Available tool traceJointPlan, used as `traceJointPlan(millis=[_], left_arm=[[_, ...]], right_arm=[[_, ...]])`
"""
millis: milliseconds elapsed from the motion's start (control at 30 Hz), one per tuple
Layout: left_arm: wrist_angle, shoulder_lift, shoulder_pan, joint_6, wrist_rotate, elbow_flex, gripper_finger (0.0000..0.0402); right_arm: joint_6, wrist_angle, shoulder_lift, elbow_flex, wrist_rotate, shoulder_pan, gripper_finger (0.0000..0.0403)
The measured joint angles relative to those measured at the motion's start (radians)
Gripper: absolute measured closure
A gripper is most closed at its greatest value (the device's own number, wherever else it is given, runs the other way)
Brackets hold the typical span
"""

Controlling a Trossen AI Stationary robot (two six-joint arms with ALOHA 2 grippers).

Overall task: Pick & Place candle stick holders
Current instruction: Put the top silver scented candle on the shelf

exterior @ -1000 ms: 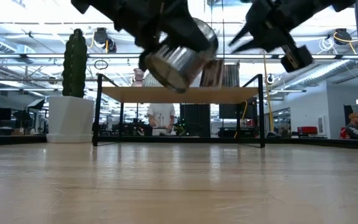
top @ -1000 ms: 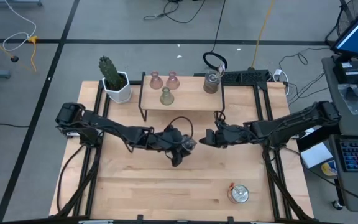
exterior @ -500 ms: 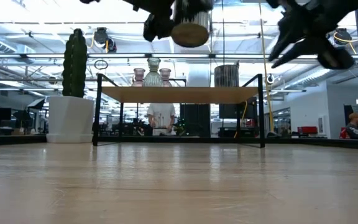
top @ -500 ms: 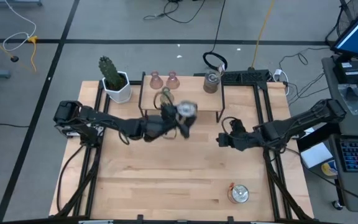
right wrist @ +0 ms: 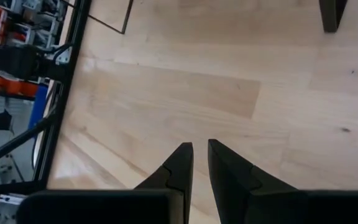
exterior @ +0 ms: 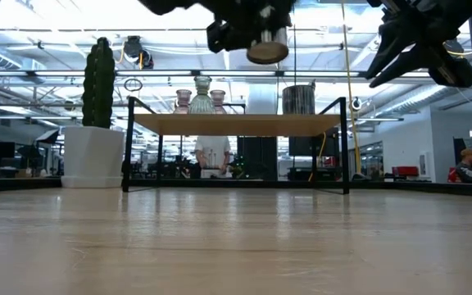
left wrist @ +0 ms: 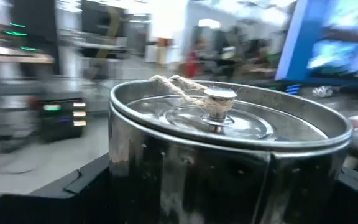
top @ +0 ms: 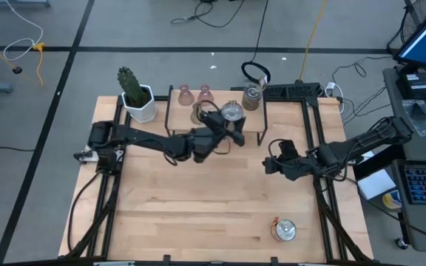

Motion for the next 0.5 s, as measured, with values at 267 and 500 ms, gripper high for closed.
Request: traceJointPlan(millis=[267,500], left_arm=[[-0.005,0.179,0.015,0.047,-0.182,0.175,0.0042],[-0.064,0.198,0.058,-0.103,-0.206,0.188,0.0042]], right_arm=[[-0.023,-0.040,-0.010,0.000,0.000,0.001,0.0358],[-0.067,-0.040,-0.013,0.000,-0.001,0.002,0.0358]])
